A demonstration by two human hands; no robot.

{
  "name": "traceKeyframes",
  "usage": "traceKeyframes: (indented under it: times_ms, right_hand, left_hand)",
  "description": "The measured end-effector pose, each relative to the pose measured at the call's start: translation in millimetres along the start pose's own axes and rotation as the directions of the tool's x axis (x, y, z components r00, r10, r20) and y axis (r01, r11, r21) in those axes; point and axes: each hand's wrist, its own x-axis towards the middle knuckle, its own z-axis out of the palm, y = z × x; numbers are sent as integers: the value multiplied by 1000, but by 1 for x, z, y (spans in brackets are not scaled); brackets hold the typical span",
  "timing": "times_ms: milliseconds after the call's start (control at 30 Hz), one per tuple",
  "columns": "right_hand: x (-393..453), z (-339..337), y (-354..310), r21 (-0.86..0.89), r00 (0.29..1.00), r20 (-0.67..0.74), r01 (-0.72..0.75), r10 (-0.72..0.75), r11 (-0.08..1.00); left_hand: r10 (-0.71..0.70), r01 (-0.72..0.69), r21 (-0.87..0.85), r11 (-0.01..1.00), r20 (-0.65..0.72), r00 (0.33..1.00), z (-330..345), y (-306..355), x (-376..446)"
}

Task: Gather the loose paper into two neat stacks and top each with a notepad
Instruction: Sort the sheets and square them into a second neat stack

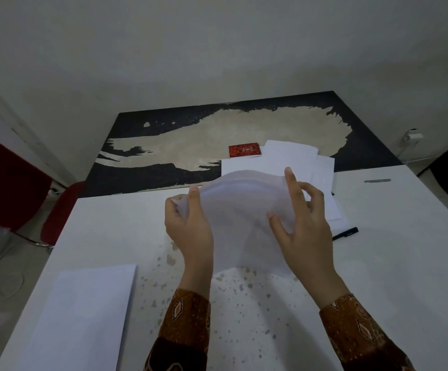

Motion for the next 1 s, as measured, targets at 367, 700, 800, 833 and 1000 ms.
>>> traceKeyframes:
  times_ms: [367, 700, 800, 833, 1000]
  right_hand:
    - [-15, 6, 17, 585, 967, 9, -212, 255, 783]
    - [-18, 15, 27, 634, 934, 254, -358, 252, 685]
    - [-15, 17, 31, 637, 935, 231, -355, 270, 685]
    - [-15, 17, 34, 637, 934, 226, -358, 278, 682]
    - [-18, 30, 56, 654, 880, 367, -474, 300, 590]
  left_hand:
    - [46, -46, -4, 999, -26, 999, -6, -10, 10]
    - [150, -147, -36, 988, 122, 981, -7, -18, 14]
    - [150, -157, -7, 988, 340, 928, -16, -42, 22]
    - [103, -124, 24, 992, 412, 905, -20, -53, 26]
    - [-57, -13, 126, 992, 540, 840, -29, -80, 37]
